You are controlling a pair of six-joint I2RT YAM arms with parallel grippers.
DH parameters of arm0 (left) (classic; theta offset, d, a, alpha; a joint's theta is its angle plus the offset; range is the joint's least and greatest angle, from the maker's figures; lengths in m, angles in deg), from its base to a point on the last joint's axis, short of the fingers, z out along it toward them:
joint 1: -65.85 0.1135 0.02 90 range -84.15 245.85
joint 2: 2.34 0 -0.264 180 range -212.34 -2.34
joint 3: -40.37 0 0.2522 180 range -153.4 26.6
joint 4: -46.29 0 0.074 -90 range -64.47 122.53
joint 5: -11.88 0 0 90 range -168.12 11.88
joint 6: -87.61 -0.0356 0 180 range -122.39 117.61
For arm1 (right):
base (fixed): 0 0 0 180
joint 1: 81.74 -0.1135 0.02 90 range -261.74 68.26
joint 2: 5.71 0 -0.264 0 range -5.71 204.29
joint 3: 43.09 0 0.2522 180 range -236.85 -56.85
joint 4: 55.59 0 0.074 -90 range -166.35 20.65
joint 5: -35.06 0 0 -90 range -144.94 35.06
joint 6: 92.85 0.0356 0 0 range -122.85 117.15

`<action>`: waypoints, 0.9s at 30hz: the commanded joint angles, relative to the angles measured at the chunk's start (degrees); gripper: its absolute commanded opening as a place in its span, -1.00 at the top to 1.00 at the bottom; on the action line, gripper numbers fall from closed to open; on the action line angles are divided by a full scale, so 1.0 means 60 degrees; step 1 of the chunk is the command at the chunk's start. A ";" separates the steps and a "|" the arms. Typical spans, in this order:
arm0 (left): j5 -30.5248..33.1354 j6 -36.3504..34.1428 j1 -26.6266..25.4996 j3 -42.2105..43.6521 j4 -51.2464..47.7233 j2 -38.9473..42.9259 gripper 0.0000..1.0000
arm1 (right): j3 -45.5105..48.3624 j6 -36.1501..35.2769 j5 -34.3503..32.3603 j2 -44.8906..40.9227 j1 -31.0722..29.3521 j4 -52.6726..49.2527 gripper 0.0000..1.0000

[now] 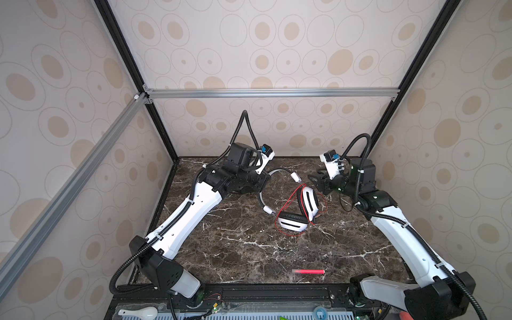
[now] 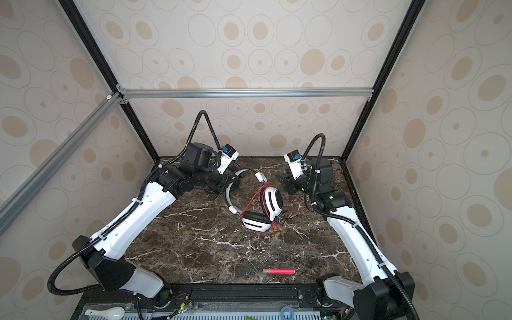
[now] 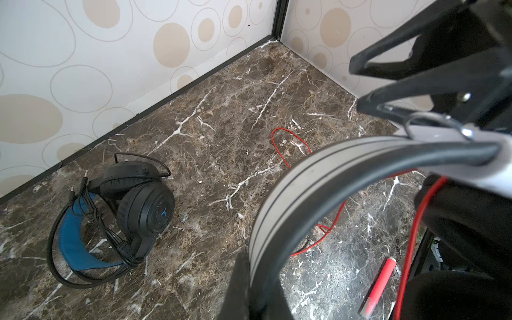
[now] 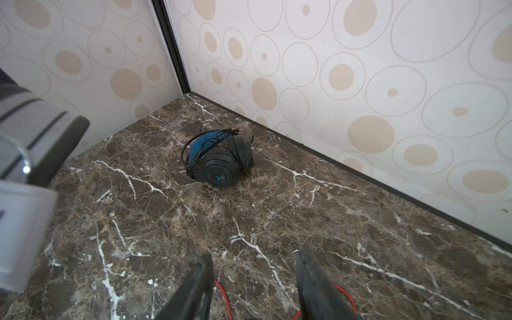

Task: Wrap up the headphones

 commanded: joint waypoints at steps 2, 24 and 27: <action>-0.0440 0.0356 0.0048 -0.0806 0.0305 0.0081 1.00 | 0.1029 0.0779 0.0380 -0.0667 0.0519 0.0354 -0.19; -0.0720 0.1669 0.0064 -0.2731 0.0562 -0.0736 1.00 | 0.3843 0.2455 0.3060 -0.2371 0.1081 0.1912 -0.43; -0.0741 0.1772 0.0064 -0.2640 0.0718 -0.0665 1.00 | 0.3757 0.3167 0.3225 -0.1745 0.0972 0.3064 -0.42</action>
